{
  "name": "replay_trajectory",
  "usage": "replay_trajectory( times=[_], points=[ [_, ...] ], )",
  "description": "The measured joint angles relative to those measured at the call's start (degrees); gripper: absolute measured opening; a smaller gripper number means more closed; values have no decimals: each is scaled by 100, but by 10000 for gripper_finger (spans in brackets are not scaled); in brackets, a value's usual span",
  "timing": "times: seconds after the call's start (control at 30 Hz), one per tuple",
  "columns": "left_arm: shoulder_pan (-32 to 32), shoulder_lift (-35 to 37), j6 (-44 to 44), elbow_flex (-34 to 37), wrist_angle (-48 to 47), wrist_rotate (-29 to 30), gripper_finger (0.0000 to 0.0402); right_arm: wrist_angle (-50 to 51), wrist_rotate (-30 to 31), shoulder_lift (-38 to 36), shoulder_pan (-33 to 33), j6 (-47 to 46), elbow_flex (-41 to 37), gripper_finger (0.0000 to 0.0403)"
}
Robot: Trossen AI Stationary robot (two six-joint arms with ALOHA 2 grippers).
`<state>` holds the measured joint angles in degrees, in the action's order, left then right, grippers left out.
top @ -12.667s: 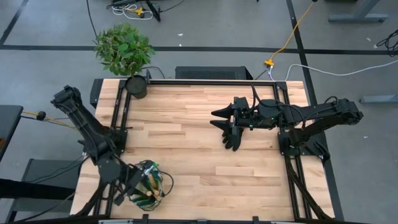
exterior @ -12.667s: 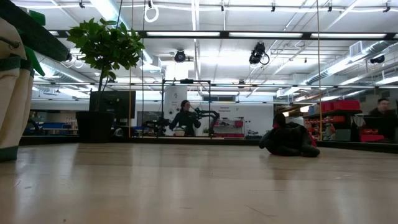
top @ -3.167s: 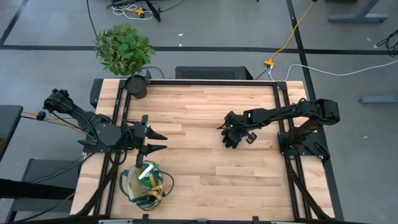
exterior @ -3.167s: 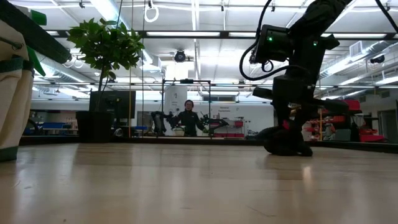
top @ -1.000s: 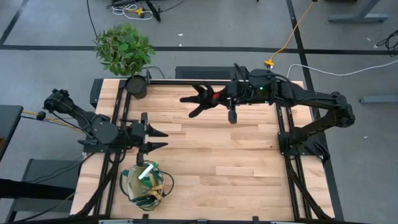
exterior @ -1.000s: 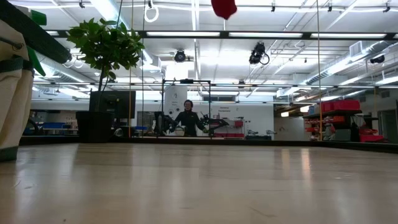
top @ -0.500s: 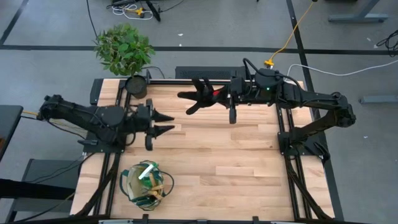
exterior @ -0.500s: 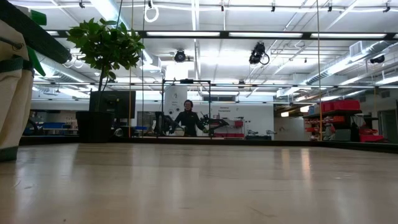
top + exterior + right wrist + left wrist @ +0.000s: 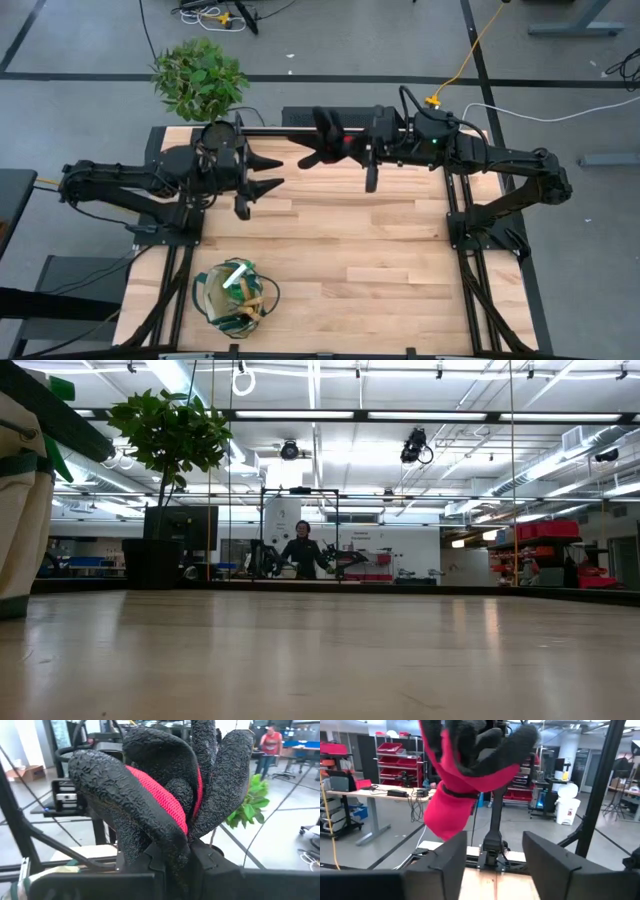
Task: Pick & Place Garden tools in Gardening bag
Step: Put the gloves into the gardening bag
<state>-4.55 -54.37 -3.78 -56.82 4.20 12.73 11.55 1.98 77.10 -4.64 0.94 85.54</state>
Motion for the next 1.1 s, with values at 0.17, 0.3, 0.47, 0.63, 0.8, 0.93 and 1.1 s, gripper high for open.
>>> replay_trajectory(
  times=[0.17,0.3,0.47,0.63,0.8,0.93,1.1],
  points=[
    [62,-63,34,0,63,-120,246,-4,118,0,-2,-308,0,35],
    [60,-201,524,-4,430,-80,266,-24,518,35,-2,-462,0,35],
    [60,-487,970,-2,978,290,270,-66,812,111,-2,-529,4,35],
    [60,-689,1097,-2,1335,682,271,-204,815,178,-2,-546,2,35],
    [61,-855,1113,0,1650,949,271,-276,813,213,-2,-570,2,35],
    [132,-987,1111,0,2004,953,271,-278,813,251,-1,-571,2,35],
    [289,-1085,1107,0,2247,1017,271,-286,813,304,0,-546,2,35]
  ],
)
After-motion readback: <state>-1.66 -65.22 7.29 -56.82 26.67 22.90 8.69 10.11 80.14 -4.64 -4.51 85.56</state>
